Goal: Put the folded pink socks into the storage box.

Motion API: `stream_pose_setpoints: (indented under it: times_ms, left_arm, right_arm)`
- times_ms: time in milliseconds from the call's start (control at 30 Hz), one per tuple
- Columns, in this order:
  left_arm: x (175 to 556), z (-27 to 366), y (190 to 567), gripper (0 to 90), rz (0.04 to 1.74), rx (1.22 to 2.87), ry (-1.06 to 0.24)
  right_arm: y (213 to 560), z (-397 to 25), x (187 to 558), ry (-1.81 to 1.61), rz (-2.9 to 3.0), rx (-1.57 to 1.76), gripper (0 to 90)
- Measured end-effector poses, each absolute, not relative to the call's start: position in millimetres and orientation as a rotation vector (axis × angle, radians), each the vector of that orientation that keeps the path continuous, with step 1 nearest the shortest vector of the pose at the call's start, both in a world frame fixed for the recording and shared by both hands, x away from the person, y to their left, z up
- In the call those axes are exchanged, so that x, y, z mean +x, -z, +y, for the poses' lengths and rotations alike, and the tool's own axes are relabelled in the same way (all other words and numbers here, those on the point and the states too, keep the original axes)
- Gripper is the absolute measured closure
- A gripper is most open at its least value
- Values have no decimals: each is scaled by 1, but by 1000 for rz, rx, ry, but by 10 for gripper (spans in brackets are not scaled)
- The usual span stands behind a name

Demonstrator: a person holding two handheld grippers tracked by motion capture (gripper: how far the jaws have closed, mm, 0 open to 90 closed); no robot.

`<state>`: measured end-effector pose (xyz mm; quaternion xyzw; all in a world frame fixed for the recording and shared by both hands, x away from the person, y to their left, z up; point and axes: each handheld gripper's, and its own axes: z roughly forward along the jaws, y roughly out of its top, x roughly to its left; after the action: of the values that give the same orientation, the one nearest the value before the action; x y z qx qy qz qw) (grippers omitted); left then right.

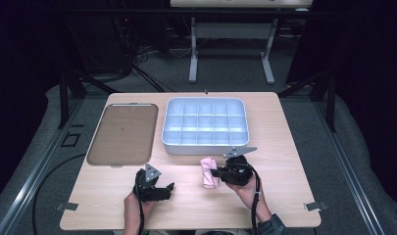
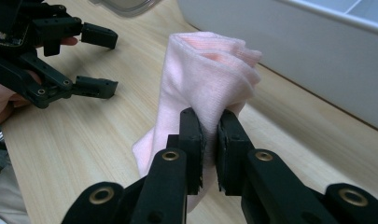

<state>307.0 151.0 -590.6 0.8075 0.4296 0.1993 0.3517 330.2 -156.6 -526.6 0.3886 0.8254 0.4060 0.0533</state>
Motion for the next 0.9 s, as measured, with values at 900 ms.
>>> stream_pose_setpoints:
  times_ms: [900]
  left_arm:
    - [308,152,591,146,1121,2085,-503]
  right_arm:
    - [494,-204,333,-1224,2345,1244,825]
